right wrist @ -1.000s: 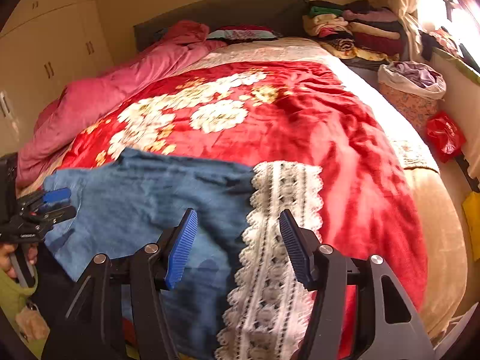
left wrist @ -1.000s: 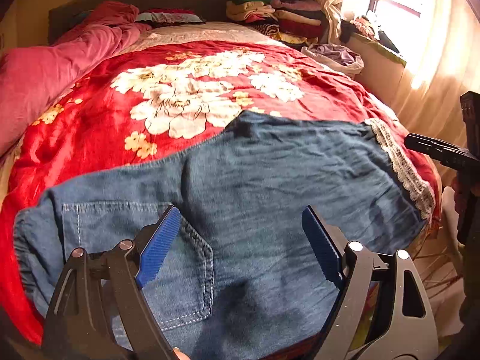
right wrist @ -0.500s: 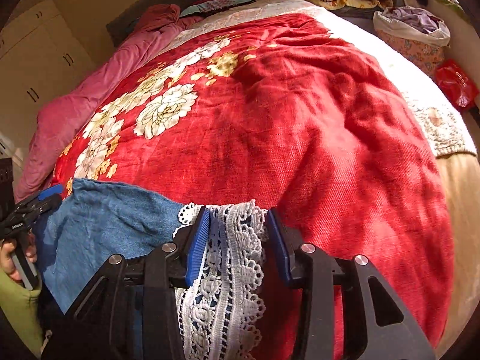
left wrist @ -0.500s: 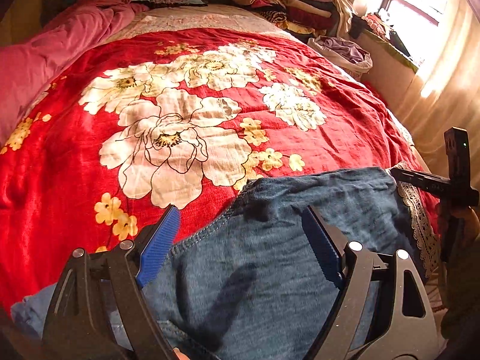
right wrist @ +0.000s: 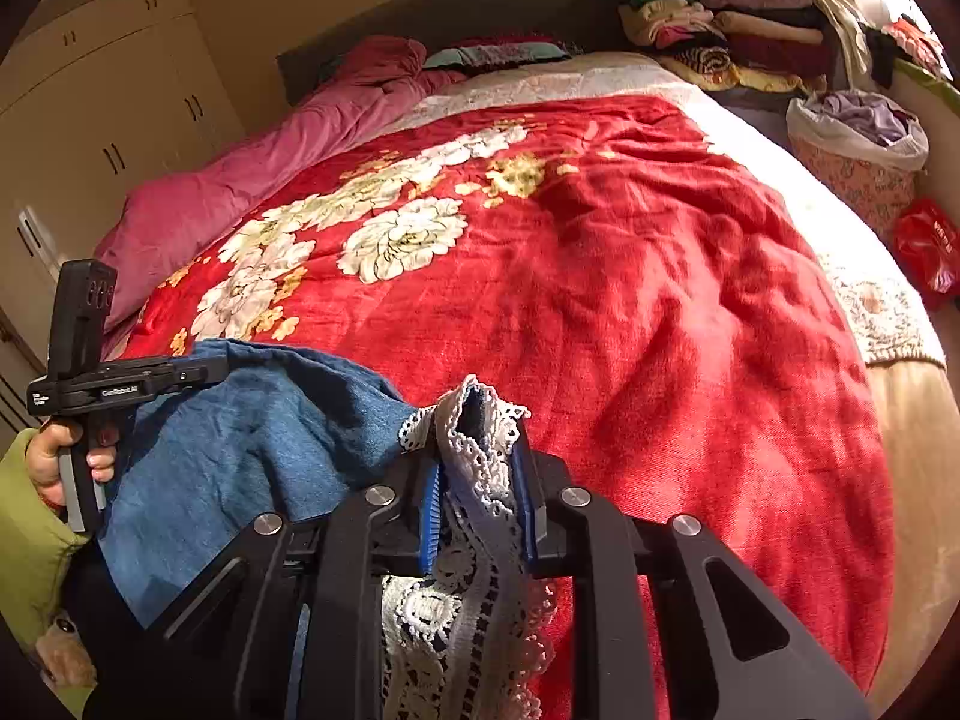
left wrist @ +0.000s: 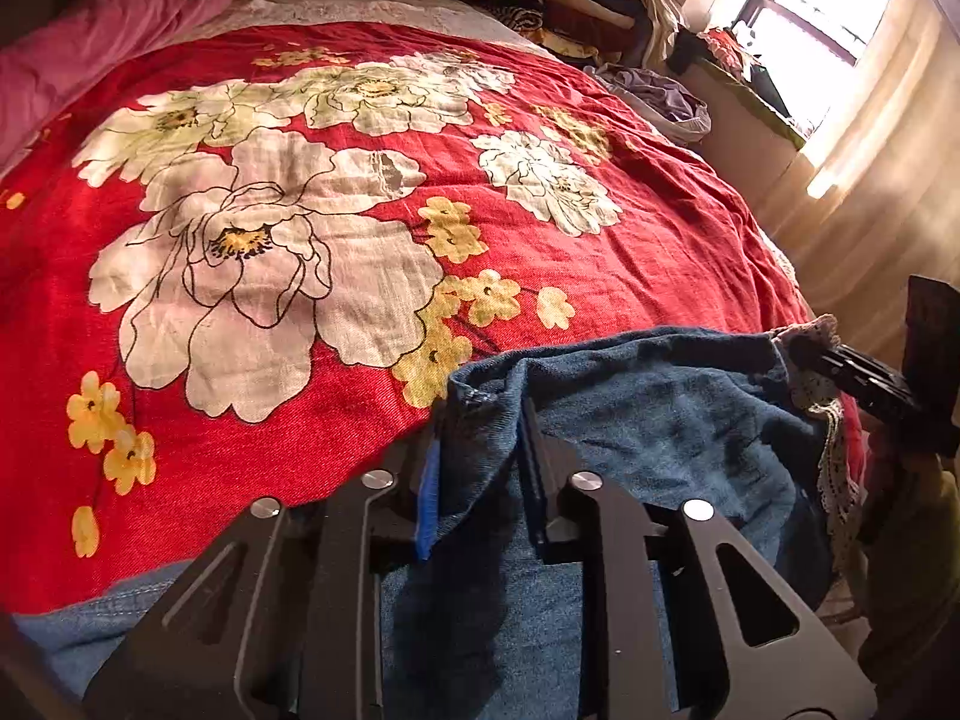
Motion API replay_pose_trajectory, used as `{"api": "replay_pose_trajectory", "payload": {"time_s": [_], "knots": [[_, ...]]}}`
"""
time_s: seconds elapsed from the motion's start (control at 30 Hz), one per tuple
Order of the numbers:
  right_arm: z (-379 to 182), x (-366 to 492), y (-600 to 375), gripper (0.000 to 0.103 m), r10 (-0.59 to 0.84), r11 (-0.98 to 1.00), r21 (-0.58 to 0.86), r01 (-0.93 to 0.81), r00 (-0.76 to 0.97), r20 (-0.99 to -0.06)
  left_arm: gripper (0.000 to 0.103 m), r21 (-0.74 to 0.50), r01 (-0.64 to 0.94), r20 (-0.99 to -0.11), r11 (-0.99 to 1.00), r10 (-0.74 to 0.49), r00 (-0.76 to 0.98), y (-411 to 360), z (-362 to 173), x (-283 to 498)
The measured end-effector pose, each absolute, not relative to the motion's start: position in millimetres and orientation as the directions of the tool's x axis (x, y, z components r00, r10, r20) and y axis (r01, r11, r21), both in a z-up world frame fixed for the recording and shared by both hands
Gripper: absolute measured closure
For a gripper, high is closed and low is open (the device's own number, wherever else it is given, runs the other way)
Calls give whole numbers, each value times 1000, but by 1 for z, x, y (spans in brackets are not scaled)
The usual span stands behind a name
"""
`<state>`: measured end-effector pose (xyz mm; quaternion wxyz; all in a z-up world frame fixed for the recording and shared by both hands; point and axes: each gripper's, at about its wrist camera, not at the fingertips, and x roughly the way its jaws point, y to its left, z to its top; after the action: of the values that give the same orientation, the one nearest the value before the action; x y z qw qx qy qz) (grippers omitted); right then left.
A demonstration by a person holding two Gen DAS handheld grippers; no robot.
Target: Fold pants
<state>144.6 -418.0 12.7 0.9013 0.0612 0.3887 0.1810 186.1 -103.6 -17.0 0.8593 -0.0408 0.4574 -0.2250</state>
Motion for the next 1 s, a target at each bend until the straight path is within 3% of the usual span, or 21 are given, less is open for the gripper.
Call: {"api": "replay_pose_trajectory", "payload": {"time_s": [0.23,0.47,0.63,0.73,0.8,0.83,0.87,0.97,1.0], "knots": [[52,147,-421,86,312,947,142,-288,722,-618,96,-215,358,-739,909,-391,549,-111,12,193],[9,190,-413,86,210,966,54,-254,642,-737,96,-188,329,-780,925,-344,522,-116,-13,214],[-15,198,-414,83,186,974,59,-217,629,-755,94,-190,332,-777,924,-348,525,-113,-28,212],[-17,198,-415,69,143,983,30,-182,643,-753,94,-204,336,-775,919,-362,518,-111,-29,212],[-17,198,-414,69,132,984,18,-179,644,-753,93,-222,334,-772,916,-374,514,-109,-29,213],[-16,197,-414,64,125,985,15,-174,645,-754,93,-232,332,-767,914,-382,516,-107,-28,212],[-14,197,-415,60,119,986,15,-164,646,-754,90,-241,329,-761,913,-388,519,-104,-25,210],[5,185,-426,48,141,988,67,-136,667,-732,67,-280,322,-731,904,-418,539,-92,-11,196],[13,177,-429,46,151,988,78,-136,687,-711,66,-274,323,-721,906,-415,555,-89,-4,188]]}}
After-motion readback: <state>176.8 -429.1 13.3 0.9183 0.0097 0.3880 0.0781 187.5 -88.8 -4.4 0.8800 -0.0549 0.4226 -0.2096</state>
